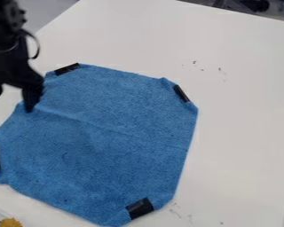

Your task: Fold the cloth from left to right

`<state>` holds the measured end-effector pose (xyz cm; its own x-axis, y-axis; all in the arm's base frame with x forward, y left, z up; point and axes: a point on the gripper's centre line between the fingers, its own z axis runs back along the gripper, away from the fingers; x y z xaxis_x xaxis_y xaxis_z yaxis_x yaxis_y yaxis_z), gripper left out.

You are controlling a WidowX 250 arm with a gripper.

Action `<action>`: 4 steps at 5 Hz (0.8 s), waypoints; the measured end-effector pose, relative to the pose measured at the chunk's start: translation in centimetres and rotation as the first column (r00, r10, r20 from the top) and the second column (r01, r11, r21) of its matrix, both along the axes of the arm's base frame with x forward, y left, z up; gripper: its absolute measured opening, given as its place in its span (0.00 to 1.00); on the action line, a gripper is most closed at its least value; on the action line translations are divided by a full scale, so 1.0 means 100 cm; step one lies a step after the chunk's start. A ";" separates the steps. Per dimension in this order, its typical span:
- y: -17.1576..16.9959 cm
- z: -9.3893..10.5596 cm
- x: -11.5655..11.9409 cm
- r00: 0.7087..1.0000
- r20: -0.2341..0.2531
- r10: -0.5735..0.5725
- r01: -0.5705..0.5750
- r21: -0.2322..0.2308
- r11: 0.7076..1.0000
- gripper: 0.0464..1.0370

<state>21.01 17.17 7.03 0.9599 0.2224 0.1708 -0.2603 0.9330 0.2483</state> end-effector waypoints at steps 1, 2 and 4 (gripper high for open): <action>-0.017 -0.009 -0.043 0.999 0.015 0.046 -0.046 -0.005 0.999 0.96; -0.018 -0.021 -0.053 0.996 0.043 0.075 -0.075 -0.009 0.997 0.96; 0.007 -0.044 -0.059 0.996 0.064 0.067 -0.065 -0.023 0.998 0.96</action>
